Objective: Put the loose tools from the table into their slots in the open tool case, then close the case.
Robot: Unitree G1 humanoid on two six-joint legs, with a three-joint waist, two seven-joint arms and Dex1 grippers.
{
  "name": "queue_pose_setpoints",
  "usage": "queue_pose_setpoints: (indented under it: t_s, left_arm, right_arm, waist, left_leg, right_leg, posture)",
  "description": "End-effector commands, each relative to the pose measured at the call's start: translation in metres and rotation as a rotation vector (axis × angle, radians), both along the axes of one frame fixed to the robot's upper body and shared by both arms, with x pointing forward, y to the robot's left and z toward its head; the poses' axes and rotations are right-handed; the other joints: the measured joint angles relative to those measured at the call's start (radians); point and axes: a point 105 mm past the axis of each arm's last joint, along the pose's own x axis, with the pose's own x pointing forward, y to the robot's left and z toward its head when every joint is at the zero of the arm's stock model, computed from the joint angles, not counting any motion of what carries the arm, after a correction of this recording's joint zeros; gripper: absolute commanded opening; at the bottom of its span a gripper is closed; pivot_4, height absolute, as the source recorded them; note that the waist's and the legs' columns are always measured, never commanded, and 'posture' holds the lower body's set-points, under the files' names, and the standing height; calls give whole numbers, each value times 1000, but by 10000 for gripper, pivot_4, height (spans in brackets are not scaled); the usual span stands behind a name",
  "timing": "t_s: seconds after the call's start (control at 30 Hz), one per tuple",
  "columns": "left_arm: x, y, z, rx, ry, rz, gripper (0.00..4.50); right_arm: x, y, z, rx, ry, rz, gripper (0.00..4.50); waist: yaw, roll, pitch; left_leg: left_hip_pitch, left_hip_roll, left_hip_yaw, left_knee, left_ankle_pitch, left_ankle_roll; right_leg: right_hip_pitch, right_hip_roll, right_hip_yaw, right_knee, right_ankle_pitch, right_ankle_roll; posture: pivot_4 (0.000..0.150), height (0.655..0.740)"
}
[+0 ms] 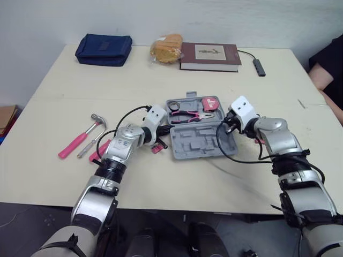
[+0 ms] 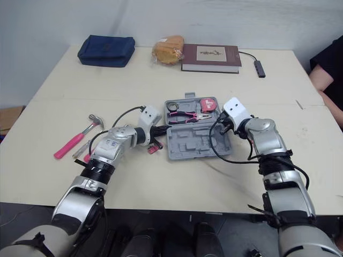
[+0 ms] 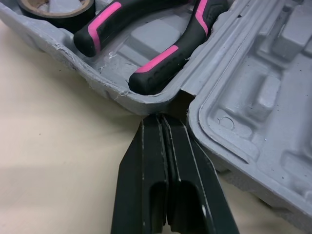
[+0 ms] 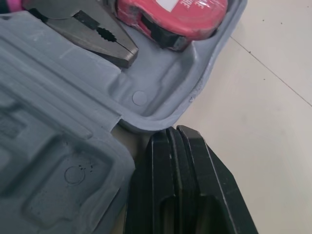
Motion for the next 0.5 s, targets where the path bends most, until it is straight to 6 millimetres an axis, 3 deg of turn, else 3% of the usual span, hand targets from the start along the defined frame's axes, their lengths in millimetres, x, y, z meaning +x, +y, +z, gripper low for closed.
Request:
queue_pose_setpoints:
  t_s: [0.03,0.3,0.5]
  left_arm:
    - [-6,-12,11,5,-41,-112,0]
    - [-19,-14,21,42,-109,-302,0]
    - [-32,-17,18,71,-98,-413,0]
  right_arm:
    - [-14,15,9,34,13,75,672]
    - [-59,7,8,11,78,105,672]
    - [-82,17,1,24,109,124,672]
  waist:
    - [1,0,0]
    - [7,0,0]
    - [8,0,0]
  left_leg:
    - [0,0,0,0,0,0]
    - [-1,-1,0,0,-1,1]
    - [-2,-1,0,1,-1,1]
  right_leg:
    - [0,0,0,0,0,0]
    - [0,0,-1,-1,0,0]
    - [0,1,-1,-1,0,0]
  posture:
    - [1500,7400]
    - [1500,7400]
    - [1500,7400]
